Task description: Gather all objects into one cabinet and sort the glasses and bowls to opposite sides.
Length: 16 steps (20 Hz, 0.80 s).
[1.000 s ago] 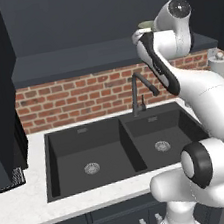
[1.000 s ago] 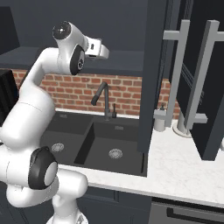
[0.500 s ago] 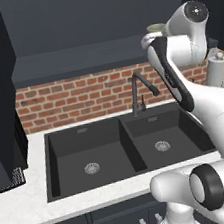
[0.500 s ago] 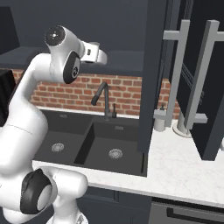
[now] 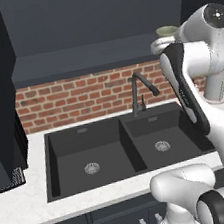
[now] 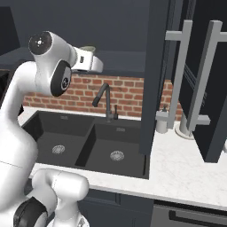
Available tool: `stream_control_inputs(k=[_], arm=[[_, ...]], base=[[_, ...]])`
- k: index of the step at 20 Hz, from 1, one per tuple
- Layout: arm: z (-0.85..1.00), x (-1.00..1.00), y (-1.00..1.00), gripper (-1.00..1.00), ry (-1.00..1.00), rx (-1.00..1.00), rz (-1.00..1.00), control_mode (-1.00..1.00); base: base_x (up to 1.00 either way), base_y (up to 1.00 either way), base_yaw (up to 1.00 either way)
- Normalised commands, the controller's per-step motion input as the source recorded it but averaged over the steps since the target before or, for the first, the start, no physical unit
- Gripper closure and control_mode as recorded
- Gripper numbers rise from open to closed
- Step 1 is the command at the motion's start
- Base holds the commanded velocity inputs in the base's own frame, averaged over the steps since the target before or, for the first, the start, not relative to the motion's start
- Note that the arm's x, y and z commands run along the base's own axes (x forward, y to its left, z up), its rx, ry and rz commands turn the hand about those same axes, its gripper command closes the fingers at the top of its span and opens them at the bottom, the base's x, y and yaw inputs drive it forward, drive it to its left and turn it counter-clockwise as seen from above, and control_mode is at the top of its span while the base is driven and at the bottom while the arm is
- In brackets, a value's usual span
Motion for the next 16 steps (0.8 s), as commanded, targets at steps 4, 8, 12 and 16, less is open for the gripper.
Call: stream_control_inputs(k=[4, 8, 12, 16], arm=[[0.12, -0.87, 0.03, 1.0, 0.0, 0.0, 0.0, -1.0], [0.0, -1.0, 0.08, 1.0, 0.01, 0.0, 0.0, -1.0], [0.0, -1.0, 0.1, 1.0, 0.06, 0.0, 0.0, -1.0], [0.0, -1.0, 0.02, 1.0, 0.06, 0.0, 0.0, -1.0]], base=[[0.0, 0.0, 0.0], [0.0, 0.0, 0.0], [0.0, 0.0, 0.0], [0.0, 0.0, 0.0]])
